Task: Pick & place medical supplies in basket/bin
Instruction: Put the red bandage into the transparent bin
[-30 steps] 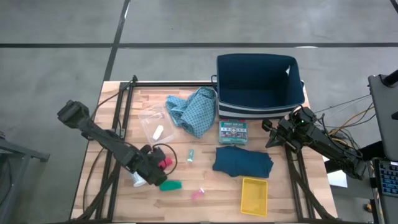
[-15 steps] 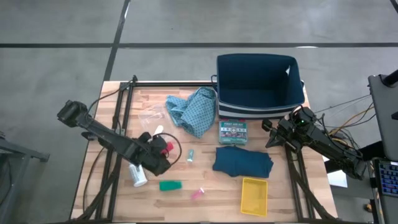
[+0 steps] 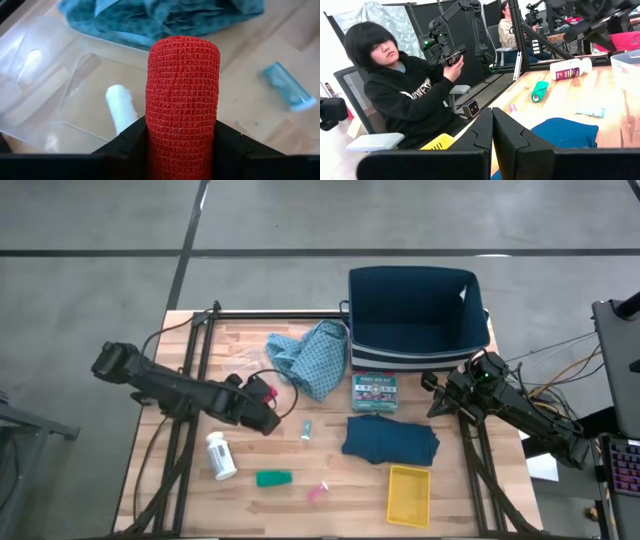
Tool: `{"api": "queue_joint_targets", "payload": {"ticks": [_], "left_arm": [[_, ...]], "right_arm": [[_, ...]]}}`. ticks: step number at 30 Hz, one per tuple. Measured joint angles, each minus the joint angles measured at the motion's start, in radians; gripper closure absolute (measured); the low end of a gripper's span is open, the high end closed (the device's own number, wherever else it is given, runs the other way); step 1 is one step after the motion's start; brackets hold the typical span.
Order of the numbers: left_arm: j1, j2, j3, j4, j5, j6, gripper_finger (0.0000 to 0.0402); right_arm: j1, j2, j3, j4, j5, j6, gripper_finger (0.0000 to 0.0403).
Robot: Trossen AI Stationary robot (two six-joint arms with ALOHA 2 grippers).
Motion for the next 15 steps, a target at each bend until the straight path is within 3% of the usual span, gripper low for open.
{"api": "queue_joint_targets", "payload": {"ticks": [15], "left_arm": [[0.161, 0.0, -0.001, -0.075, -0.039, 0.059, 0.0242]], "right_arm": [[0.0, 0.0, 0.0, 0.0, 0.0, 0.0, 0.0394]]}}
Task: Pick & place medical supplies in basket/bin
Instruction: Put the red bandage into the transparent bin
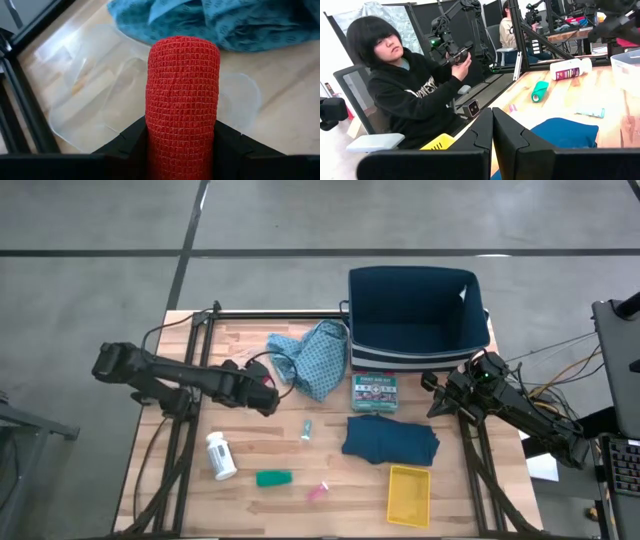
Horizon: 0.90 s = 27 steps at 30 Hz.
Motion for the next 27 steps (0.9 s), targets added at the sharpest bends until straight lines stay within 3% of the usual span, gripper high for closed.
{"api": "queue_joint_targets", "payload": {"ticks": [15, 27], "left_arm": [[0.156, 0.0, -0.064, 0.0, -0.005, 0.107, 0.0242], [0.26, 0.0, -0.127, 0.13, 0.035, 0.259, 0.0242]], "right_arm": [[0.0, 0.0, 0.0, 0.0, 0.0, 0.0, 0.0394], [0.0, 0.0, 0.0, 0.0, 0.0, 0.0, 0.0394]]}}
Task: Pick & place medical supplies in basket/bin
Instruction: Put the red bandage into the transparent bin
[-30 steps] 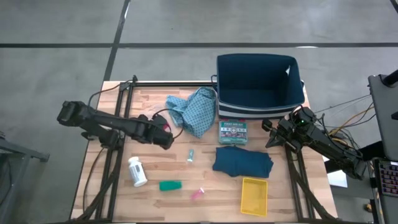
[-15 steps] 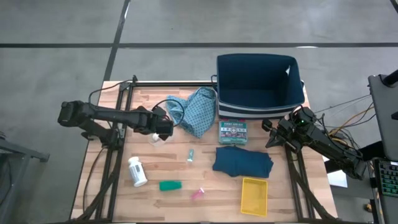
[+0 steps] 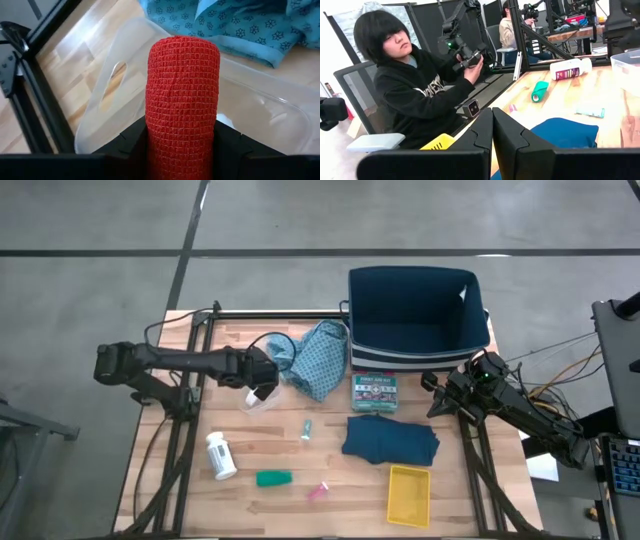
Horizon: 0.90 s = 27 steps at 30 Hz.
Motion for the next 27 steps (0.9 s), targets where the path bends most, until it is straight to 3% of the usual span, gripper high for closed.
{"api": "queue_joint_targets", "payload": {"ticks": [16, 27], "left_arm": [[0.163, 0.0, -0.112, 0.156, 0.141, 0.129, 0.0242], [0.178, 0.0, -0.141, 0.194, 0.175, 0.144, 0.0242]], "right_arm": [[0.0, 0.0, 0.0, 0.0, 0.0, 0.0, 0.0394], [0.0, 0.0, 0.0, 0.0, 0.0, 0.0, 0.0394]]}}
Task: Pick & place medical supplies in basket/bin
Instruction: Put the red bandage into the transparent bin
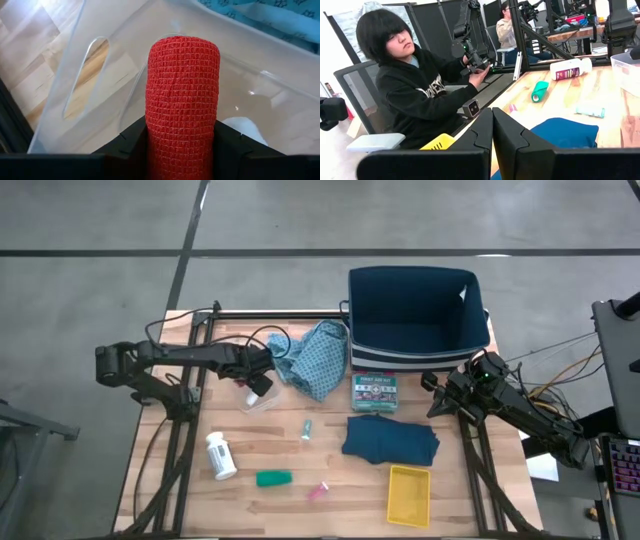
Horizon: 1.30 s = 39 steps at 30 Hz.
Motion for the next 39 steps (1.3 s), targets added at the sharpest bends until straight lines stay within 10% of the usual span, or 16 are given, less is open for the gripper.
{"api": "queue_joint_targets", "payload": {"ticks": [39], "left_arm": [[0.004, 0.0, -0.045, 0.085, 0.042, -0.003, 0.0202]], "right_arm": [[0.0, 0.0, 0.0, 0.0, 0.0, 0.0, 0.0394]]}}
